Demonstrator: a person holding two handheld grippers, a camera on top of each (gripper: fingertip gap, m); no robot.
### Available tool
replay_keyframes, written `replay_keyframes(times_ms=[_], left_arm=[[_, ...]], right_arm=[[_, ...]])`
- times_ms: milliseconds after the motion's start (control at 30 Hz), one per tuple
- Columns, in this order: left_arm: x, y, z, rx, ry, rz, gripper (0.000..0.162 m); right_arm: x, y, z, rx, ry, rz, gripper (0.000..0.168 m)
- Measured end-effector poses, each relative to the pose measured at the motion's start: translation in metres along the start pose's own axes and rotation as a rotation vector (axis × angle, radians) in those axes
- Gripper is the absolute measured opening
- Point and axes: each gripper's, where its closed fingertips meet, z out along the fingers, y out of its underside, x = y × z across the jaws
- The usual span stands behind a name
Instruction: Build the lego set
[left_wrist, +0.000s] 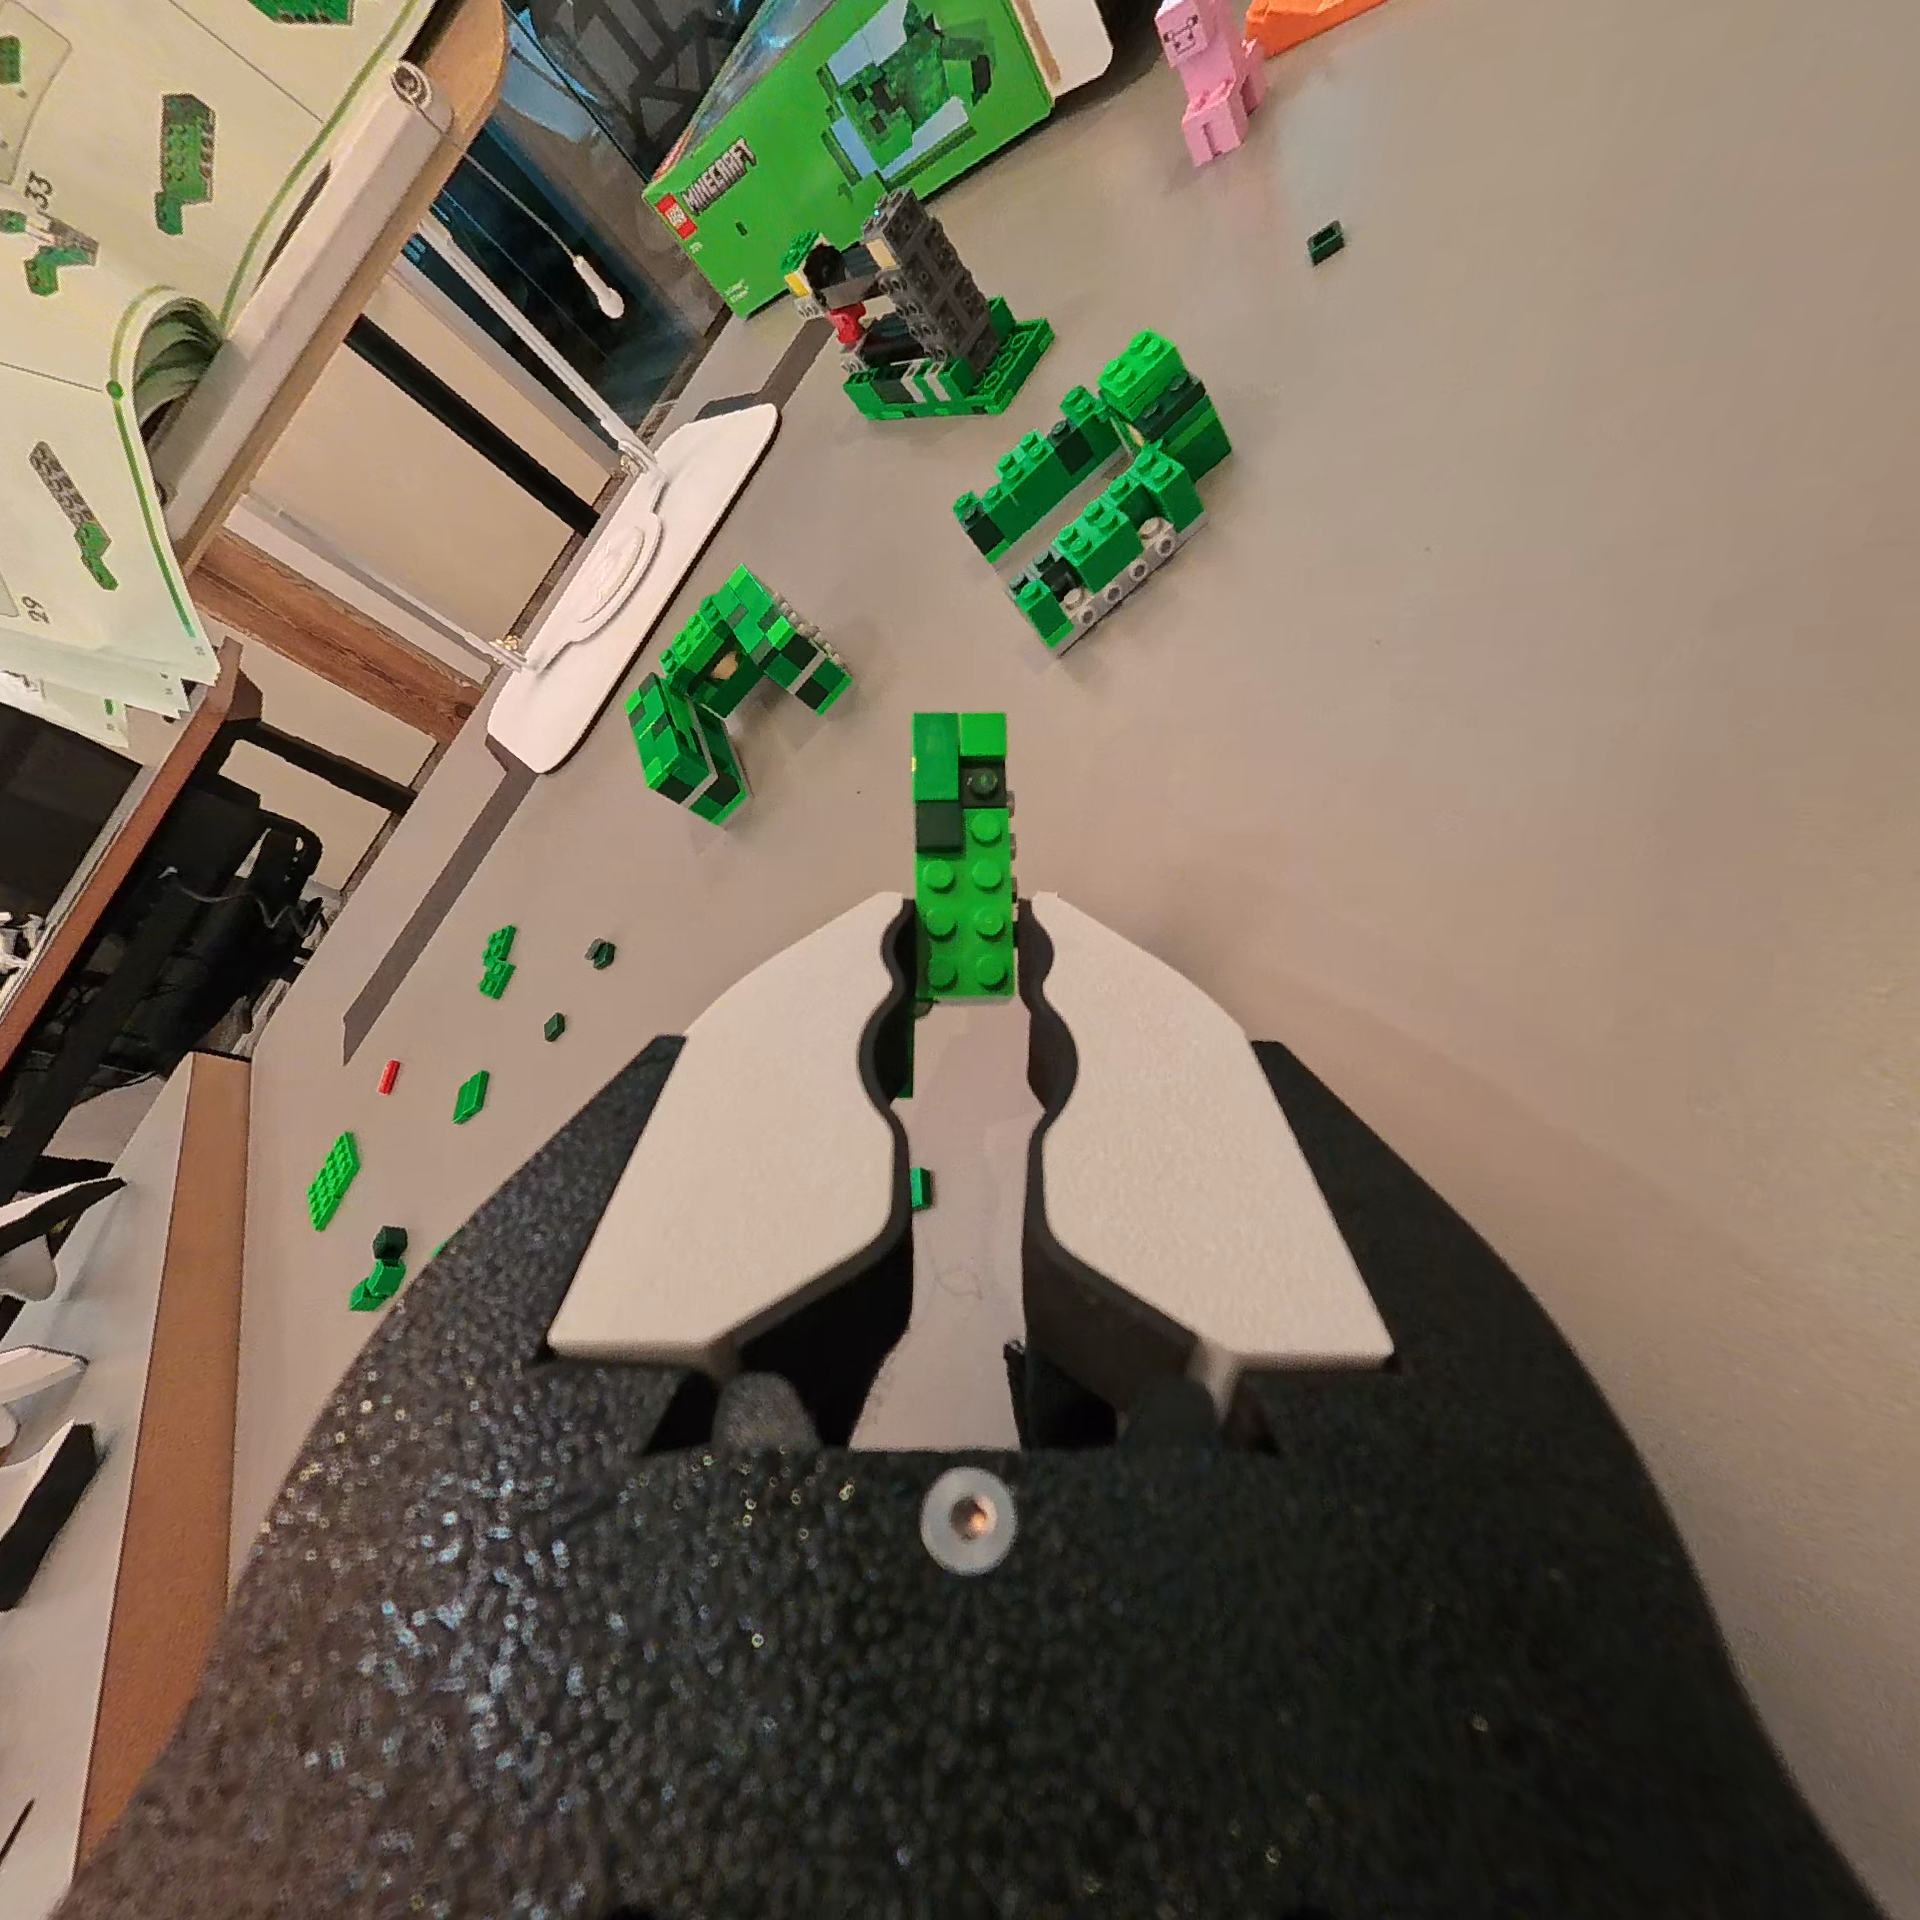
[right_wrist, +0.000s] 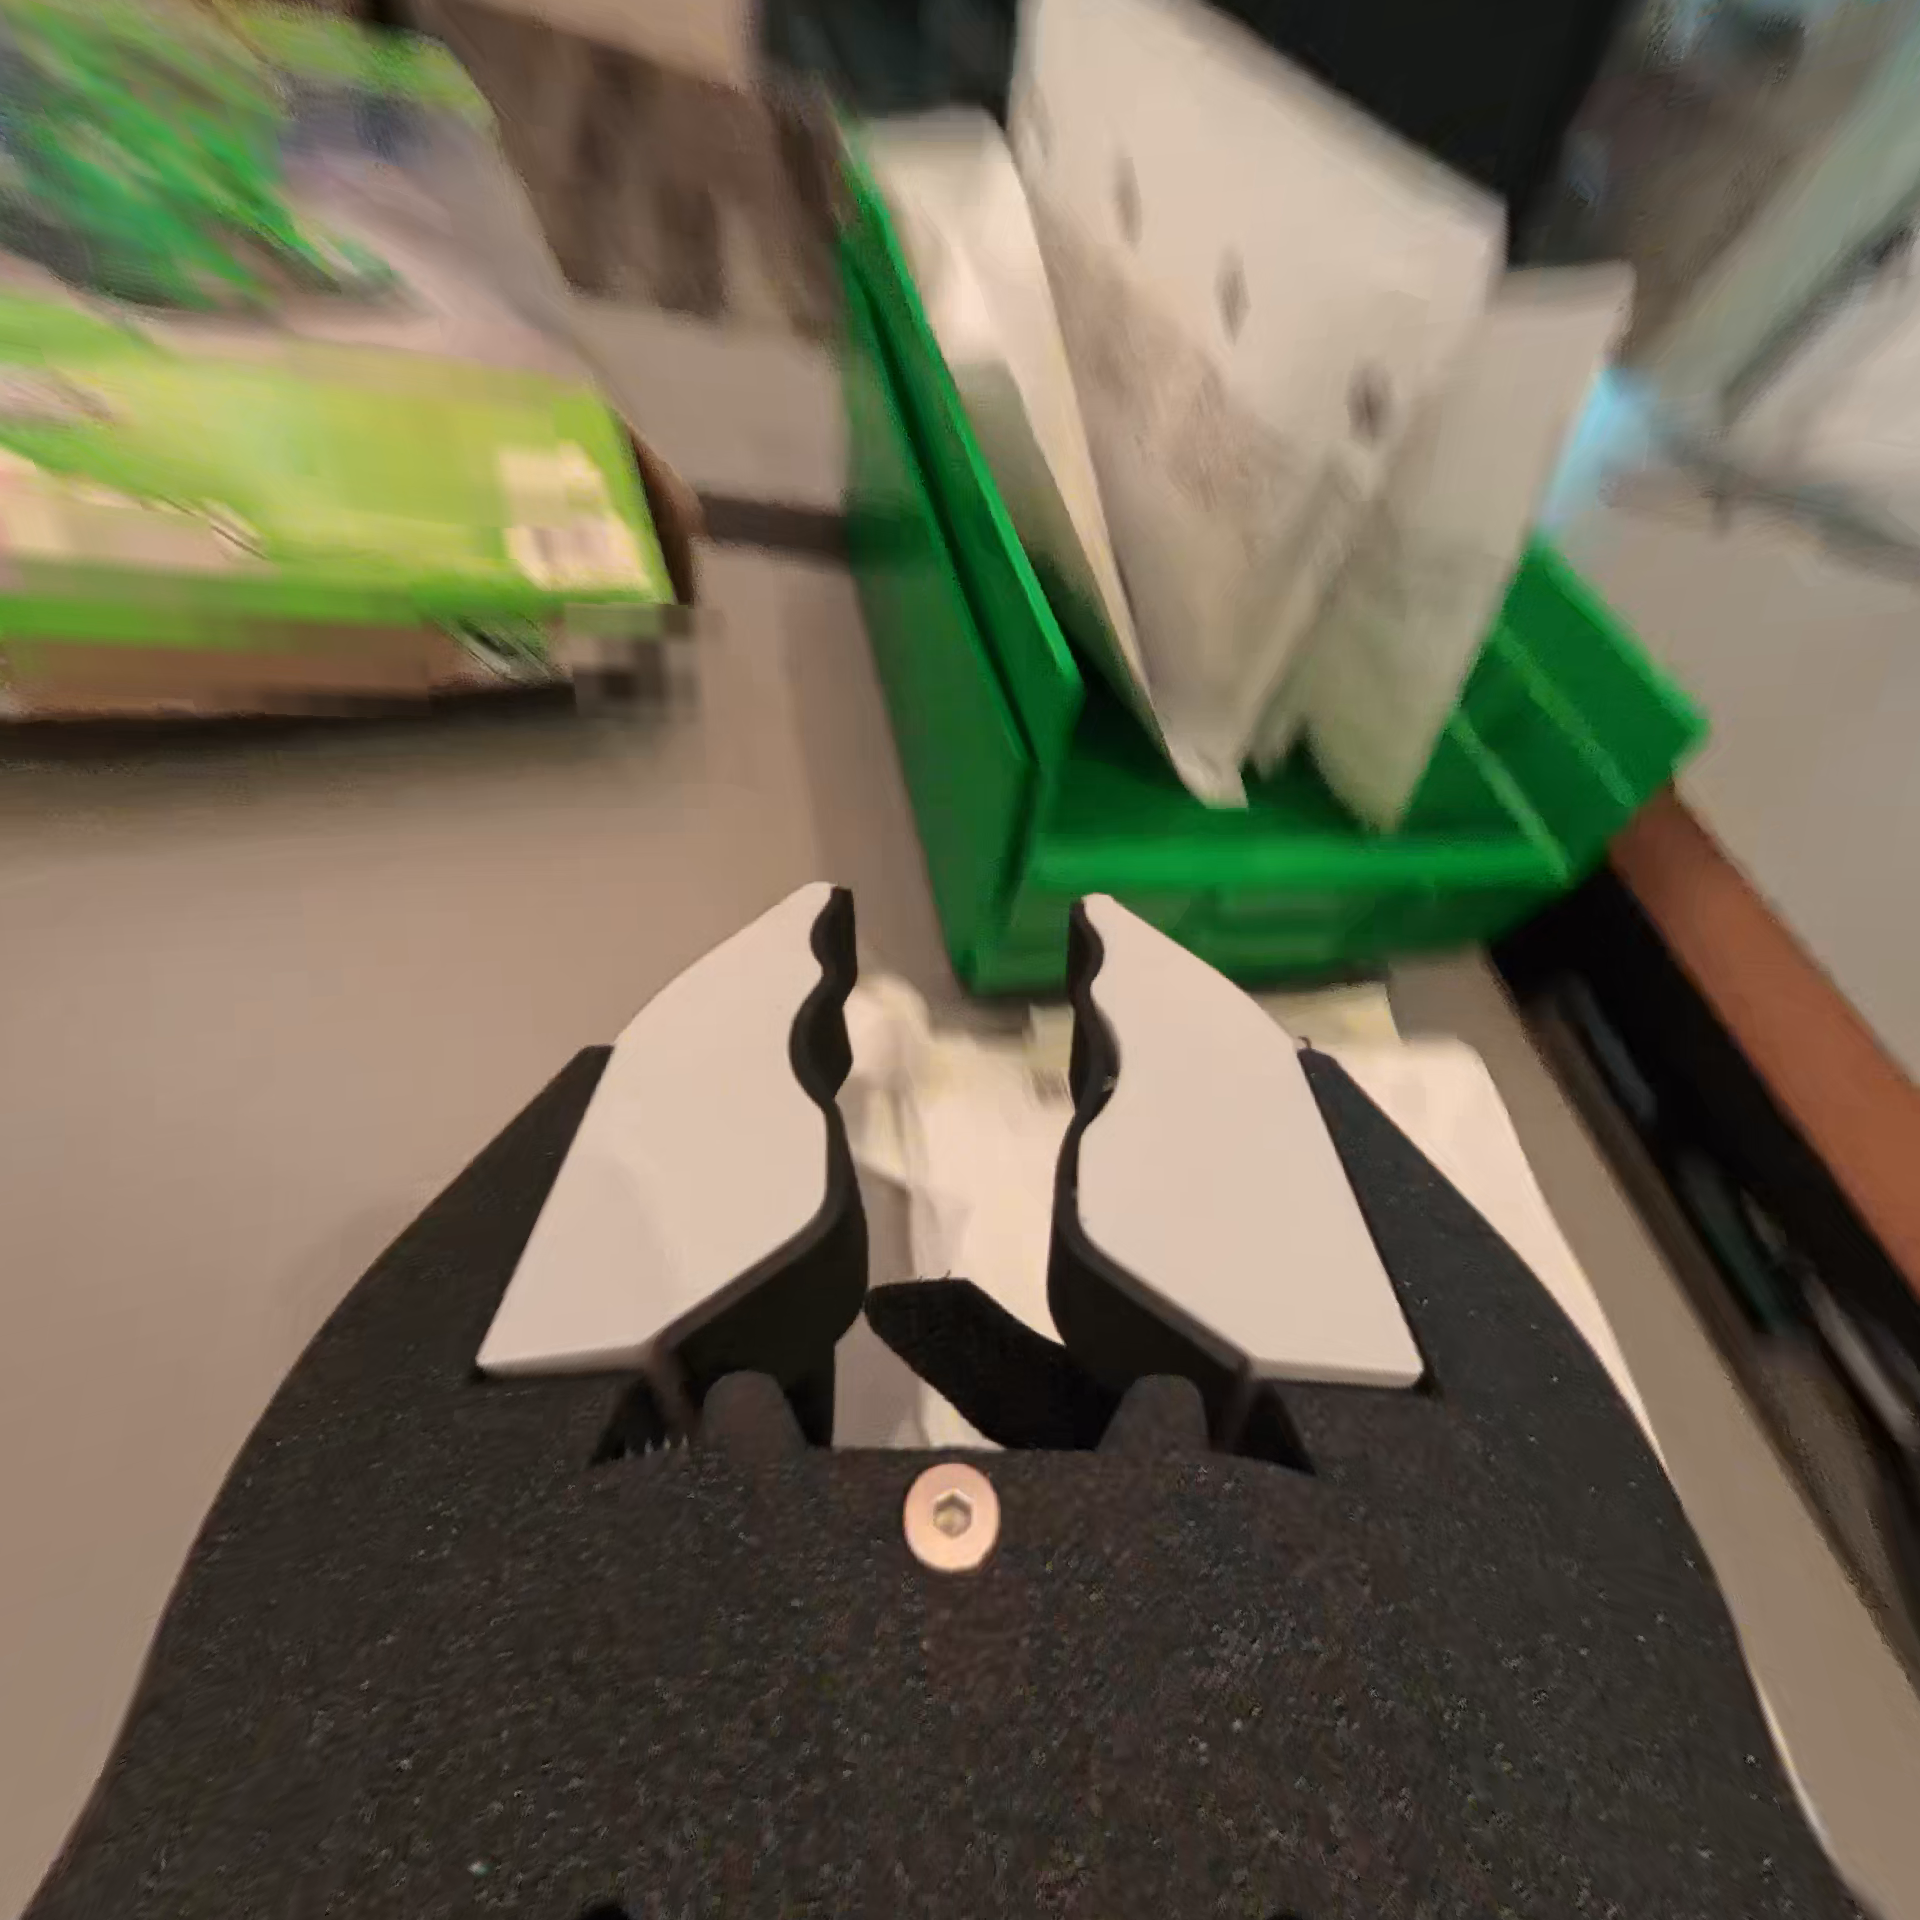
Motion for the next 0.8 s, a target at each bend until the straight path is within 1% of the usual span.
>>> replay_keyframes(times_ms=[33, 67, 133, 167, 233, 333, 400, 467, 567, 667, 800], left_arm=[[0.0, 0.0, 0.0, 0.001, 0.0, 0.0, 0.017], [0.0, 0.0, 0.0, 0.003, -0.001, 0.0, 0.017], [0.0, -0.001, 0.0, 0.004, -0.001, -0.001, 0.017], [-0.001, -0.001, -0.001, 0.005, -0.001, -0.001, 0.017], [-0.001, -0.001, -0.001, 0.008, -0.002, -0.001, 0.017], [-0.001, -0.002, -0.001, 0.012, -0.002, -0.002, 0.017], [-0.001, -0.002, -0.002, 0.013, -0.004, -0.002, 0.017], [-0.002, -0.002, -0.002, 0.015, -0.007, -0.002, 0.017], [-0.002, -0.002, -0.003, 0.019, -0.009, -0.004, 0.018], [-0.002, -0.003, -0.002, 0.021, -0.005, -0.006, 0.017], [-0.001, -0.003, -0.002, 0.019, -0.001, -0.001, 0.018]], right_arm=[[-0.008, -0.018, -0.005, 0.122, -0.021, -0.03, 0.039], [-0.01, -0.034, -0.012, 0.236, -0.007, -0.05, 0.037], [-0.004, -0.054, -0.025, 0.406, 0.08, -0.03, 0.029], [0.0, -0.059, -0.03, 0.468, 0.115, -0.008, 0.029], [0.0, -0.063, -0.033, 0.567, 0.127, 0.045, 0.029], [-0.021, -0.065, -0.032, 0.693, 0.054, 0.071, 0.026], [-0.035, -0.063, -0.029, 0.743, 0.078, 0.059, 0.025], [-0.056, -0.059, -0.02, 0.757, 0.081, 0.0, 0.024], [-0.085, -0.053, 0.002, 0.699, 0.05, -0.119, 0.024], [-0.089, -0.059, 0.004, 0.723, 0.047, -0.126, 0.024], [-0.066, -0.057, 0.01, 0.72, 0.101, -0.069, 0.023]])
